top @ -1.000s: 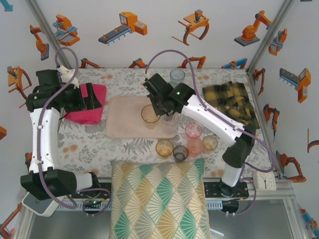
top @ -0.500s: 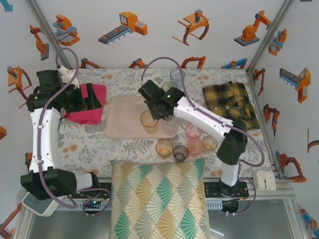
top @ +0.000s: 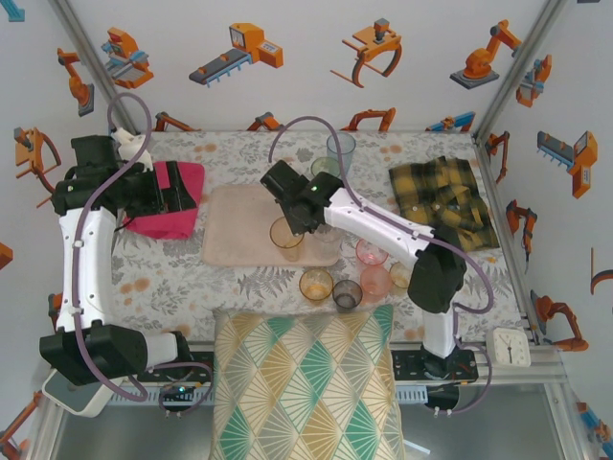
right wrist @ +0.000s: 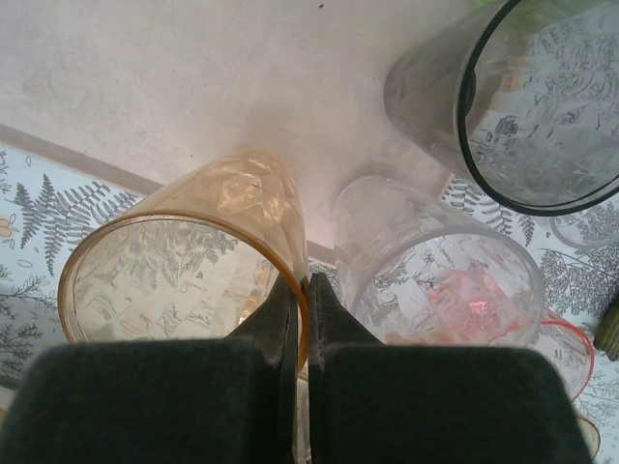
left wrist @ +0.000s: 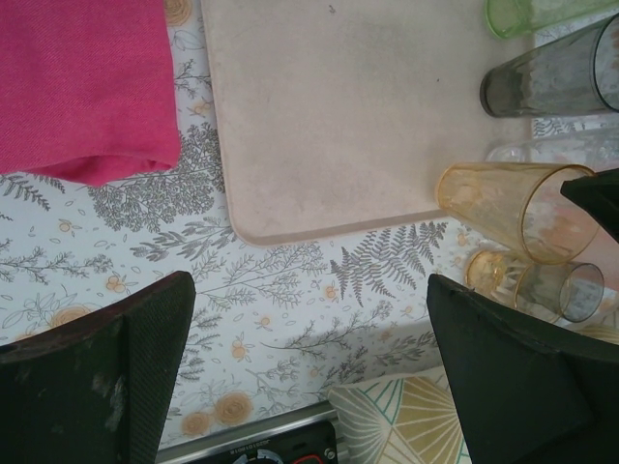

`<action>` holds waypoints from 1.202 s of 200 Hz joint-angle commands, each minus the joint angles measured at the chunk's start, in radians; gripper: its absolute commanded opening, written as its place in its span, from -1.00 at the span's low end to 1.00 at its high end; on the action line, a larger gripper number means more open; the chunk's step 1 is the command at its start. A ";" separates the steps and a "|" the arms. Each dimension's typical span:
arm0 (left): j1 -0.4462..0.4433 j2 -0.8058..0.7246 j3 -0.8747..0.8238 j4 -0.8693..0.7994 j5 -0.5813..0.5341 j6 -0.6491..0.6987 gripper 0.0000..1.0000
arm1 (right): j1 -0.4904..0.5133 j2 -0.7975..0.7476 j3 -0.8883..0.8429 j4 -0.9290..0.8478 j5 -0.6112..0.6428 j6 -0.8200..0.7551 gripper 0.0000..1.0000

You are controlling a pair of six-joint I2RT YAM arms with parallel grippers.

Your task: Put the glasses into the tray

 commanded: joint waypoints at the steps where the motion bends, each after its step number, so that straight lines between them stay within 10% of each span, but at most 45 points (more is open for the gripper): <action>1: 0.002 -0.018 -0.010 0.008 0.013 -0.010 0.94 | 0.008 0.011 -0.013 0.028 0.024 0.028 -1.00; 240: 0.003 -0.019 -0.014 0.014 0.025 -0.017 0.94 | 0.007 -0.002 -0.046 0.032 0.058 0.050 -0.62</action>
